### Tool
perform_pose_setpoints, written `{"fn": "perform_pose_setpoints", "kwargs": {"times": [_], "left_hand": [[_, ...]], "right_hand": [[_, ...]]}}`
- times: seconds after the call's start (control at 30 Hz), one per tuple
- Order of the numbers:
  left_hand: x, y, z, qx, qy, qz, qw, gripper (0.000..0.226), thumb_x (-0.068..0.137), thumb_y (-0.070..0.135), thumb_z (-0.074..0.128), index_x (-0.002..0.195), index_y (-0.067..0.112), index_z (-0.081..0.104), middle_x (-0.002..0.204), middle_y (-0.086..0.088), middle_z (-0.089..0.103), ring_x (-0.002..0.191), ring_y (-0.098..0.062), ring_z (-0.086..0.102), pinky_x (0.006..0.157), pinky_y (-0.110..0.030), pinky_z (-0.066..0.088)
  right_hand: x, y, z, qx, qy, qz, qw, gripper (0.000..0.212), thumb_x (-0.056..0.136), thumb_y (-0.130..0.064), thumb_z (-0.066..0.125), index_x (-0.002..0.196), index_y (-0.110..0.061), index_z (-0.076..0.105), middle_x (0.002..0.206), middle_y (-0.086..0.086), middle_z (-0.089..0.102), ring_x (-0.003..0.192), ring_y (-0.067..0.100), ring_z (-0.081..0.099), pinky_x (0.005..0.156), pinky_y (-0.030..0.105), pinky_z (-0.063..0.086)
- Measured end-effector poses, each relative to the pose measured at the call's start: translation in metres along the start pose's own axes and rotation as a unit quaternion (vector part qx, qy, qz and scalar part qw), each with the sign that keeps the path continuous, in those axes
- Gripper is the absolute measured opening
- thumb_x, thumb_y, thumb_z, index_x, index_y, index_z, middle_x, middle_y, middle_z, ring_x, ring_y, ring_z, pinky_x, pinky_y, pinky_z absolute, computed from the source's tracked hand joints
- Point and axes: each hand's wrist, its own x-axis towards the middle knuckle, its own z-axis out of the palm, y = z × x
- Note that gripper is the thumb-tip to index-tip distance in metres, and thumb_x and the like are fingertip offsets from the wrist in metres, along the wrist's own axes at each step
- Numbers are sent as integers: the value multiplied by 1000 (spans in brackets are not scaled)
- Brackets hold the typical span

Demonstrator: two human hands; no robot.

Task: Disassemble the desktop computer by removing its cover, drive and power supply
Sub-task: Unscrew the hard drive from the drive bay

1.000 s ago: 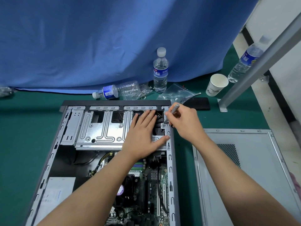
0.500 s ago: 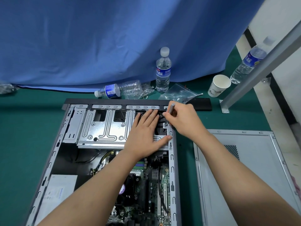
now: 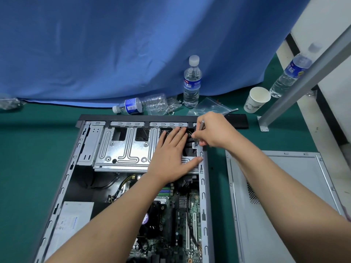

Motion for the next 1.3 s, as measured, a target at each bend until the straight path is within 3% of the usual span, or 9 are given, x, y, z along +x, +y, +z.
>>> {"fn": "perform_pose_setpoints", "kwargs": {"times": [0.17, 0.5, 0.63, 0.73, 0.83, 1.0, 1.1, 1.3], "left_hand": [[1, 0, 0, 0, -2, 1, 1000, 95, 79, 79, 15, 150, 17, 29, 159, 2, 19, 146, -11, 5, 119, -35, -5], [0, 0, 0, 3, -6, 0, 1000, 96, 78, 79, 14, 150, 18, 27, 159, 3, 18, 146, -11, 5, 119, -35, -4], [0, 0, -1, 7, -8, 0, 1000, 96, 78, 79, 13, 151, 19, 26, 159, 4, 17, 146, -11, 5, 119, -36, -4], [0, -1, -1, -4, 0, 3, 1000, 91, 79, 78, 17, 150, 21, 26, 158, 4, 21, 146, -12, 7, 119, -36, -2], [0, 0, 0, 0, 2, 4, 1000, 93, 80, 77, 17, 151, 18, 25, 158, 4, 22, 146, -12, 7, 119, -35, -3], [0, -1, 1, -1, 5, 5, 1000, 92, 80, 78, 17, 151, 20, 25, 159, 6, 17, 146, -11, 6, 119, -33, -6], [0, -2, 1, -8, 6, 8, 1000, 91, 80, 78, 18, 151, 21, 24, 159, 7, 16, 146, -11, 6, 119, -33, -6], [0, -1, 1, 2, 5, 3, 1000, 95, 79, 78, 16, 150, 17, 28, 159, 3, 19, 146, -12, 7, 119, -34, -5]], "right_hand": [[3, -1, -11, -55, -62, -62, 995, 24, 84, -18, 68, 64, -16, 56, 51, -2, 63, 42, -4, 53, 45, 8, 34], [3, -1, -29, -100, -155, -114, 976, 10, 81, -9, 68, 76, -15, 64, 68, -4, 67, 46, -8, 53, 48, 5, 39], [3, -6, -24, -114, -144, -100, 978, 11, 80, -5, 65, 72, -10, 62, 60, 4, 68, 45, 7, 58, 48, 16, 48], [2, -11, -15, -151, -109, -102, 977, 32, 87, -32, 61, 62, -13, 55, 54, 4, 62, 48, 12, 54, 51, 22, 44], [1, -13, -8, -243, -14, -88, 966, 42, 92, -50, 48, 63, -20, 48, 63, -5, 46, 68, 21, 45, 62, 32, 33], [-1, -13, -3, -179, -11, -100, 979, 5, 88, -22, 54, 84, -23, 51, 72, -7, 46, 80, 23, 48, 68, 33, 39], [-3, -15, -2, -174, -23, -122, 977, 6, 86, -17, 54, 89, -20, 51, 70, -9, 46, 79, 22, 48, 71, 36, 44], [0, -15, -19, -211, -76, -103, 969, 28, 81, -12, 66, 65, -22, 46, 71, -8, 49, 81, 22, 55, 63, 30, 39]]}}
